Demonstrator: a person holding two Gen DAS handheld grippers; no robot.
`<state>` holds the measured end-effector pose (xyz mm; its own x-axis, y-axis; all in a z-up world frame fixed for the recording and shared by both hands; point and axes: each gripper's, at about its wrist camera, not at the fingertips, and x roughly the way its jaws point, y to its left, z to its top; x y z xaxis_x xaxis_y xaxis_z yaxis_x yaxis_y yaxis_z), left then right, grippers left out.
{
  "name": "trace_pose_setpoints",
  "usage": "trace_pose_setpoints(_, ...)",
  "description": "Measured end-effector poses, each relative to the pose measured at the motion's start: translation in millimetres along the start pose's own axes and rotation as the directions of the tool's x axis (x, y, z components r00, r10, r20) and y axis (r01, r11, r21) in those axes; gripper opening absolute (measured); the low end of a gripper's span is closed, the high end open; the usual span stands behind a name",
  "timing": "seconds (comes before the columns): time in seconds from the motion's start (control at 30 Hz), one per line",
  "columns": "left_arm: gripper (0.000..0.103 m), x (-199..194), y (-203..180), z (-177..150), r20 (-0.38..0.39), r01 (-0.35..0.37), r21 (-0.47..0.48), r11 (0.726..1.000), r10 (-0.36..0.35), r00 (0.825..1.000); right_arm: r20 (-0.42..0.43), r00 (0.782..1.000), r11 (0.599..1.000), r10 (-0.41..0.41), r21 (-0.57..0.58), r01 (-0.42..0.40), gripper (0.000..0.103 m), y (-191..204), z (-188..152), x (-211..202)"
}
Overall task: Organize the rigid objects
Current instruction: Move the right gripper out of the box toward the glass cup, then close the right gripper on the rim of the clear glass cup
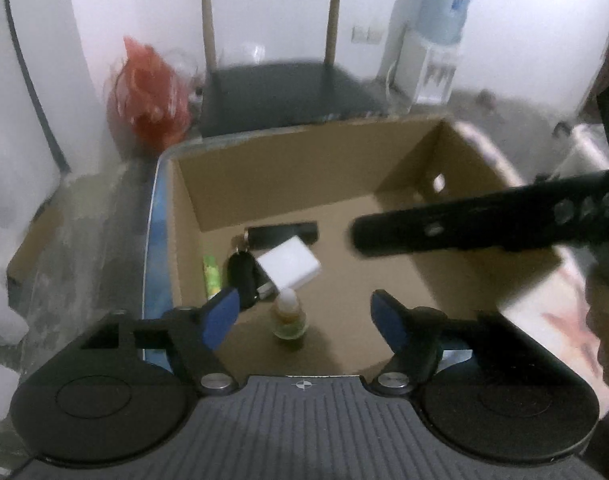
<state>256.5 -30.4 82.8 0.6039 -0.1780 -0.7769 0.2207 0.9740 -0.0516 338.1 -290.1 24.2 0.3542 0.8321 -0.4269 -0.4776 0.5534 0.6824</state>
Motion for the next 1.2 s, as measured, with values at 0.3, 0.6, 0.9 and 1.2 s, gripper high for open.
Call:
trace_pose_setpoints(0.3, 0.09, -88, -16, -59, 0.255, 0.105, 0.035, 0.994, -0.11, 0.961, 0.23, 0.972, 0.999, 0.04, -0.02, -0.037, 0.017, 22, -74, -121)
trace_pose_setpoints(0.6, 0.091, -81, -18, -119, 0.316, 0.227, 0.027, 0.973, -0.224, 0.922, 0.326, 0.94, 0.992, -0.099, 0.108, 0.067, 0.026, 5, -157, -161)
trace_pose_setpoints(0.9, 0.091, -29, -61, -130, 0.311, 0.163, 0.111, 0.98, -0.19, 0.931, 0.295, 0.909, 0.953, -0.293, 0.167, 0.252, 0.026, -18, -178, -127)
trace_pose_setpoints(1.2, 0.091, 3, -101, -135, 0.303, 0.068, 0.265, 0.962, -0.15, 0.941, 0.294, 0.911, 0.956, -0.288, 0.146, 0.255, 0.026, -29, -165, -100)
